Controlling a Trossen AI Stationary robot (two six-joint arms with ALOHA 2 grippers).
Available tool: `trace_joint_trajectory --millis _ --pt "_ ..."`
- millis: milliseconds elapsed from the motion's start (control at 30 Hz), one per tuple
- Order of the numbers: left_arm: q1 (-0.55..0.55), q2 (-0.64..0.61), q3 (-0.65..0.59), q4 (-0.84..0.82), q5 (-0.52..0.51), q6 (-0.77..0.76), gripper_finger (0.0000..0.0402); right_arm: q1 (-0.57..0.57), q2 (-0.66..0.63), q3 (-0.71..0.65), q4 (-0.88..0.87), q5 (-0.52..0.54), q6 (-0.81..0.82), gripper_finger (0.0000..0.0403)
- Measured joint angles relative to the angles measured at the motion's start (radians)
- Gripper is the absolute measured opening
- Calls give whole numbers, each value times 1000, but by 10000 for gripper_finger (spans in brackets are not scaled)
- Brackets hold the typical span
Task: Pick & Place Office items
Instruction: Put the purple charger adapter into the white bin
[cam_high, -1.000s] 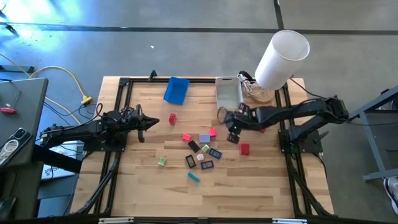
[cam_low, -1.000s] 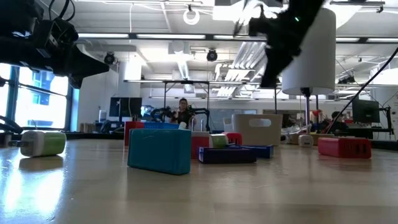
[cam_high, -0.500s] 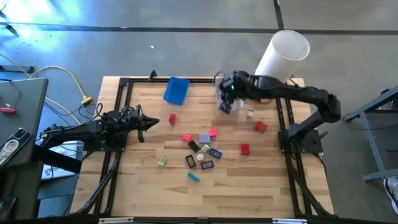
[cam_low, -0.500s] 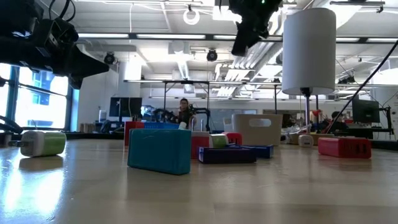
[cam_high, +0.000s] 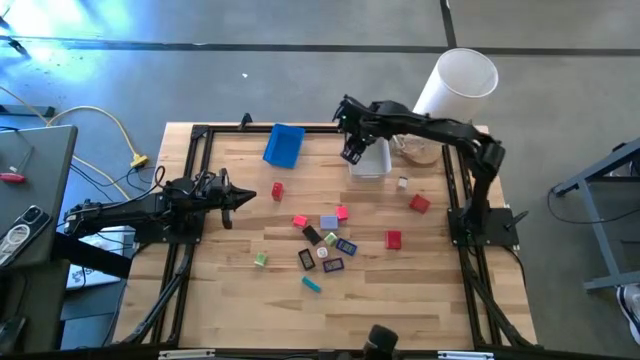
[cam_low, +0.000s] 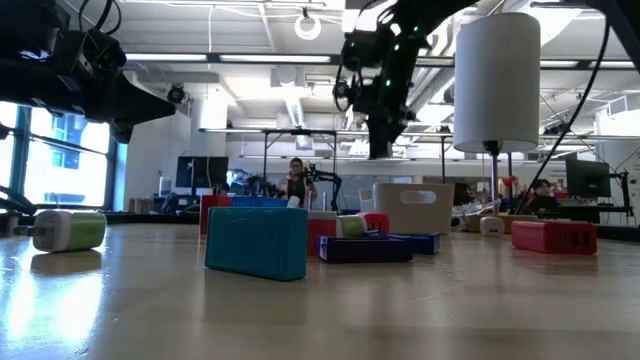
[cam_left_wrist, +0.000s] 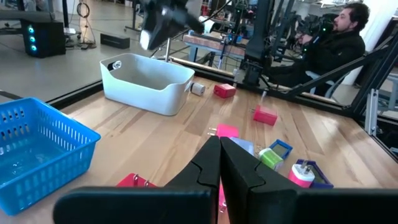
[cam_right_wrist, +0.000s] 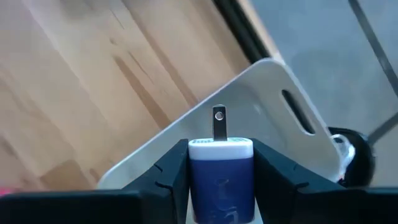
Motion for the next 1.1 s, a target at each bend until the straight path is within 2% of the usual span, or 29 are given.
trace_joint_trajectory --millis 300,567,800,900,1100 --pt "0 0 0 0 0 16 2 -4 116 0 43 -3 1 126" --pt "0 0 0 0 0 15 2 -41 131 0 38 60 68 124" --pt "0 0 0 0 1 12 2 -89 151 -33 70 27 104 130" --pt "0 0 0 0 1 11 2 -93 157 -54 134 8 106 124" --pt "0 0 0 0 1 6 2 -95 184 -54 148 -6 126 130"
